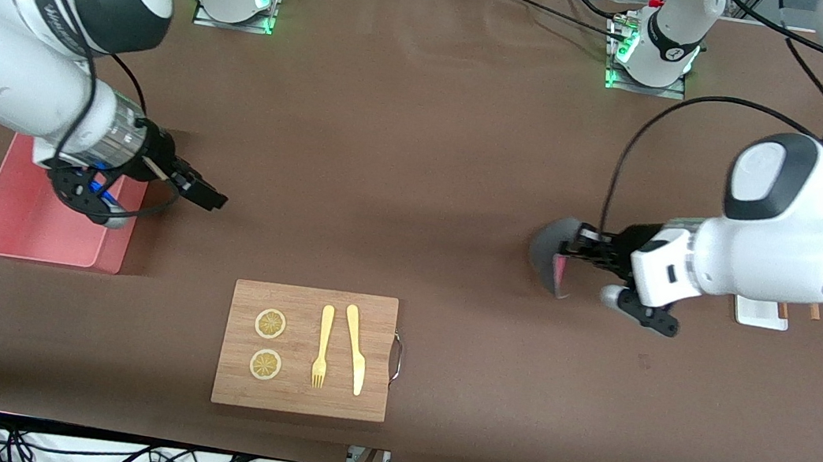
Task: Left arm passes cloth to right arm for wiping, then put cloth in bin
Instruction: 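Carry the cloth with the left gripper while the right gripper approaches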
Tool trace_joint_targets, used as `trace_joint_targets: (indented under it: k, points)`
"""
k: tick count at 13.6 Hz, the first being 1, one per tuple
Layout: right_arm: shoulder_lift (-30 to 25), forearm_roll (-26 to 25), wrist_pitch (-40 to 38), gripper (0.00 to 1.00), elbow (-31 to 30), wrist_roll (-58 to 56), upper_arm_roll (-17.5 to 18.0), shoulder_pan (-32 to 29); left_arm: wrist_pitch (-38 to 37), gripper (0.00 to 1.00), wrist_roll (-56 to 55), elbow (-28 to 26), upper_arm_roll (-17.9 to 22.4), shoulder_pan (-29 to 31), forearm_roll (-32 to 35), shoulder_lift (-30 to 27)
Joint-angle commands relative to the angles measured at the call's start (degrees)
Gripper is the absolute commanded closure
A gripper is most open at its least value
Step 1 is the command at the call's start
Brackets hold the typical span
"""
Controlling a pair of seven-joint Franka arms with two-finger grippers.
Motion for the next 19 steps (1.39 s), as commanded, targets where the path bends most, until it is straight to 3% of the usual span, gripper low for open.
trace_joint_targets:
  k: [1, 7, 12, 19]
  points:
    - [2.3, 0.7, 3.4, 0.00, 0.1, 5.1, 0.2, 1.9, 4.6, 1.00, -1.8, 1.2, 0.3, -3.8, -7.0, 0.4]
    - [7.7, 0.7, 11.3, 0.00, -0.1, 12.9, 1.9, 5.1, 23.1, 1.00, -1.9, 1.2, 0.3, -18.1, -11.6, 3.5]
    - [12.1, 0.8, 16.0, 0.00, -0.1, 18.6, 2.4, 7.2, 33.6, 1.00, -3.0, 1.0, 0.4, -24.6, -18.1, 4.2]
    - [14.8, 0.9, 18.0, 0.00, -4.7, 20.6, 3.8, 8.6, 34.6, 1.00, -4.4, 0.6, 0.4, -25.5, -18.2, 4.2]
